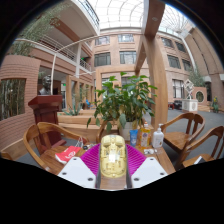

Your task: Arrange mouse

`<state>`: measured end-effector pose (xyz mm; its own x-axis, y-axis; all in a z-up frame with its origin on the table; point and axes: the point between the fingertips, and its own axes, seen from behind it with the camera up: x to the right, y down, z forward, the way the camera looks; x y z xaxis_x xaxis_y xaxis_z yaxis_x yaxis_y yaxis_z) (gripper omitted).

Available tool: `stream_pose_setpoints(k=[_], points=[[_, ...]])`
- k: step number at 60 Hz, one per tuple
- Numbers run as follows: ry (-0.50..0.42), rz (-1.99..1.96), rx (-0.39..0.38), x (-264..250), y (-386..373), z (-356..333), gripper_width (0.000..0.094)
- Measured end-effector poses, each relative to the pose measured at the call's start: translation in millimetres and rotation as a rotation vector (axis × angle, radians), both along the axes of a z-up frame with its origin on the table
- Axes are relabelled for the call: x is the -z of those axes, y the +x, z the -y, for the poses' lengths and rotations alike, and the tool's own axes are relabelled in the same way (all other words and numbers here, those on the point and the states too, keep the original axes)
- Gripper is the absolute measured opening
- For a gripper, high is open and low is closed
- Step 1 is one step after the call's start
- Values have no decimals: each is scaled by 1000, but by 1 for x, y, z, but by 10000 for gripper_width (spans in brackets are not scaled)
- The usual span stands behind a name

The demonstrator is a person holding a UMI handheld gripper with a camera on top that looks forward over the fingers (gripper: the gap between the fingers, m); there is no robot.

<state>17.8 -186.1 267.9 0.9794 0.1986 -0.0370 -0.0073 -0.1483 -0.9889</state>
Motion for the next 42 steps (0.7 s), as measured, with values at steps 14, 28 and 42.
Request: stream_pose_setpoints(k=[14,28,42], points=[[-371,85,209,196,132,-1,347],[-520,61,235,281,161,16,467],[-479,104,245,254,160,36,833]])
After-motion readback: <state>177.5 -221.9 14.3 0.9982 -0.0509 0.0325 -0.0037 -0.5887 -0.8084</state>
